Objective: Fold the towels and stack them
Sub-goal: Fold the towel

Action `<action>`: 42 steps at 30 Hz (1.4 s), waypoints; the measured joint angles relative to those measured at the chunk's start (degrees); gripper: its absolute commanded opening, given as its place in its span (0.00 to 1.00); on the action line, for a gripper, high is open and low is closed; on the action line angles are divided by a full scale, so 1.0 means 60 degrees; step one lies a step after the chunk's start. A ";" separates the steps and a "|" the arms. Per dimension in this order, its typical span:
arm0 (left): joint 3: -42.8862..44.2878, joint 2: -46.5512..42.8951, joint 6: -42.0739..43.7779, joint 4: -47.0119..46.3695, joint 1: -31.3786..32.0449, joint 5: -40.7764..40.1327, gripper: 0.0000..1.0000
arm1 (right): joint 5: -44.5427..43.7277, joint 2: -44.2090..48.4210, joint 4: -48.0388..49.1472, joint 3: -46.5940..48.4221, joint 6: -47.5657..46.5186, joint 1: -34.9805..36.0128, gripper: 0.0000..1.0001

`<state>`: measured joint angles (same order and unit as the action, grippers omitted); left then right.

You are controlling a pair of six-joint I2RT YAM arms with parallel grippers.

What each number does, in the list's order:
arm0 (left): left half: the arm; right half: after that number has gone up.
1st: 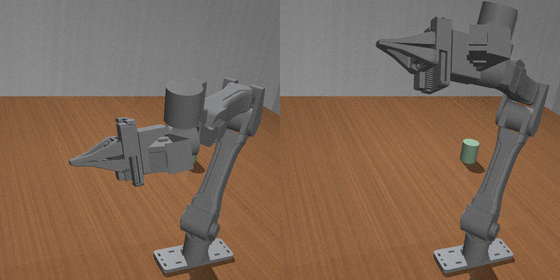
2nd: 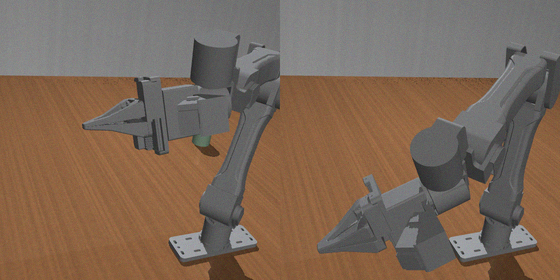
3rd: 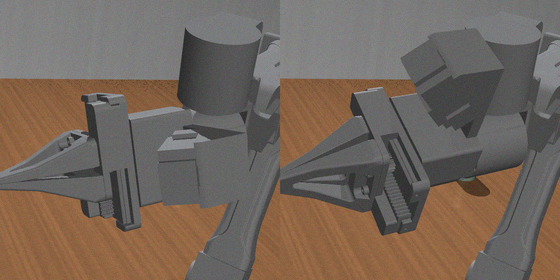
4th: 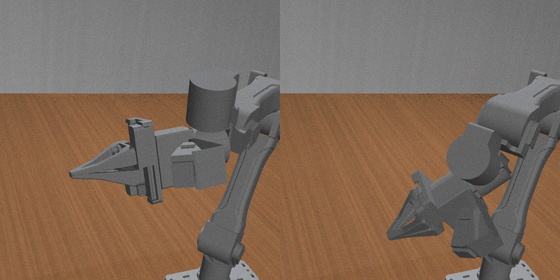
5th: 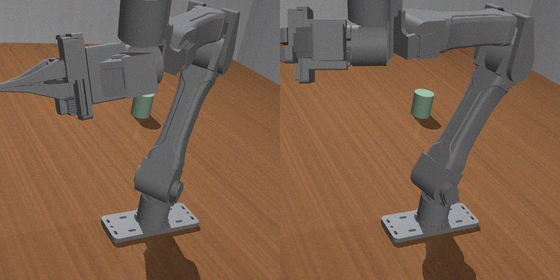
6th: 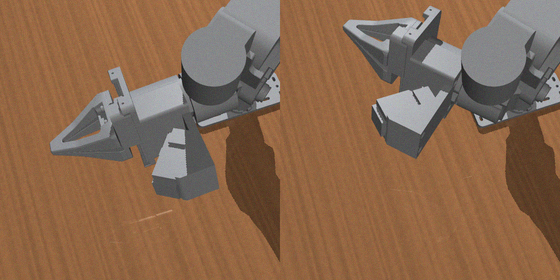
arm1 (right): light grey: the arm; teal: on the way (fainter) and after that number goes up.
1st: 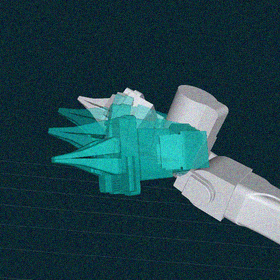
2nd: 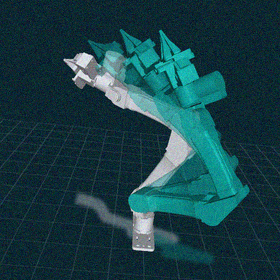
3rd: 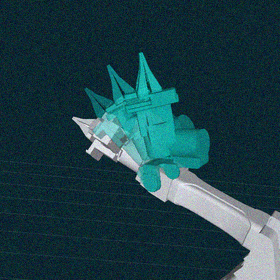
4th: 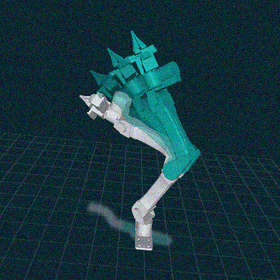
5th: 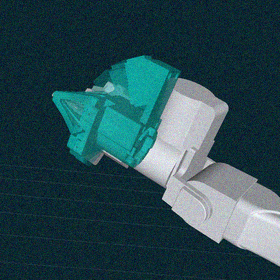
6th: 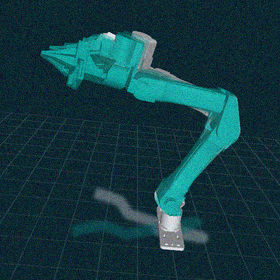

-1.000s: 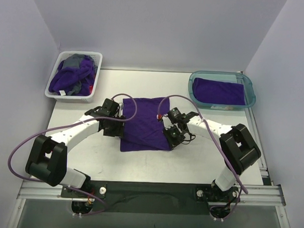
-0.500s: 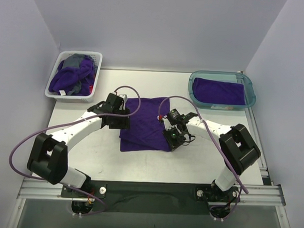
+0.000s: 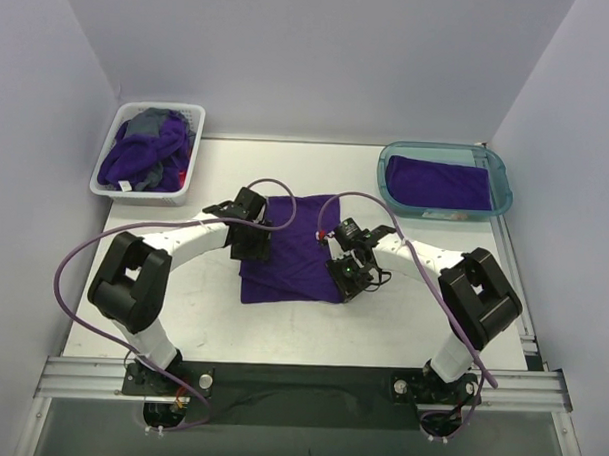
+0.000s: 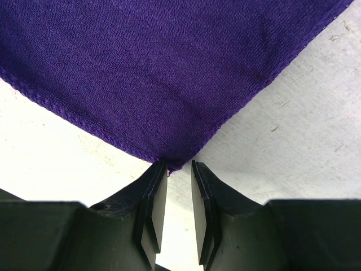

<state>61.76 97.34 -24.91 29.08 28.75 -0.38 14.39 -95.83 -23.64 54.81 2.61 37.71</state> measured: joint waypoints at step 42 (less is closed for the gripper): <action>-0.1902 -0.4339 -0.2011 -0.0036 0.0820 0.0357 0.52 | -0.0619 0.1679 -0.0029 0.0044 0.1592 0.0040 0.48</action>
<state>50.35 71.31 -36.97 28.86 33.67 1.76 10.68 -85.76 -23.81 55.07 12.16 37.95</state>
